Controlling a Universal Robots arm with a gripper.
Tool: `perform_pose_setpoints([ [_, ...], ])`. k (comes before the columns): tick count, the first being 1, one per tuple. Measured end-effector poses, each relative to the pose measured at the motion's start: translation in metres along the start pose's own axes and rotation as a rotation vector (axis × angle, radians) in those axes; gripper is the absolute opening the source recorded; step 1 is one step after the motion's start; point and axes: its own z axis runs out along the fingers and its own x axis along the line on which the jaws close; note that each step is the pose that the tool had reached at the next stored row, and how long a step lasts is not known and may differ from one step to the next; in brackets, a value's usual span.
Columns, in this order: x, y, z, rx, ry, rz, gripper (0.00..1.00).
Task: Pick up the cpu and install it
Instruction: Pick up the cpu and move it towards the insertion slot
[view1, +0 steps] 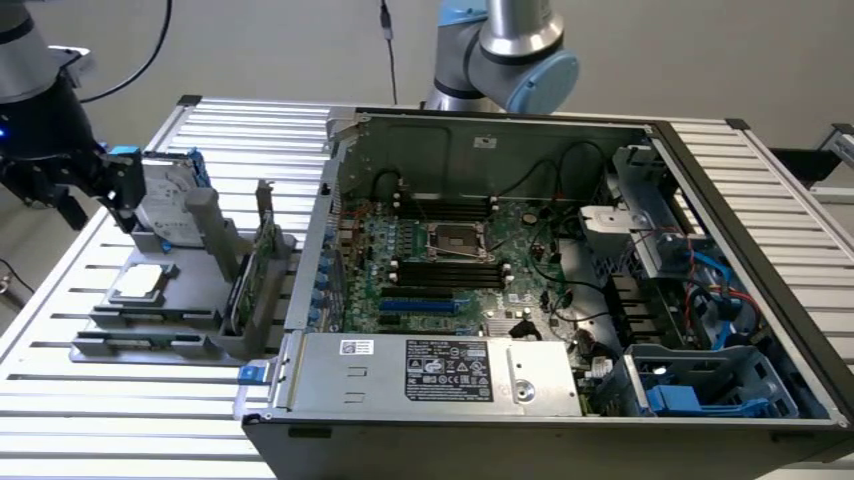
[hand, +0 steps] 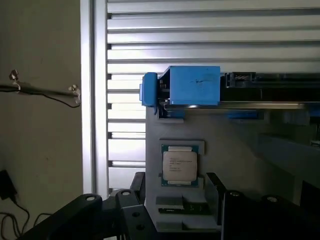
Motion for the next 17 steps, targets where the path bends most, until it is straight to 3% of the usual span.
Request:
perform_pose_setpoints([
  [8,-0.014,-0.0165,0.0135,0.0,-0.0001,-0.002,0.6],
  [17,-0.019,-0.0196,0.0295,0.0002,0.0001,-0.006,0.6],
])
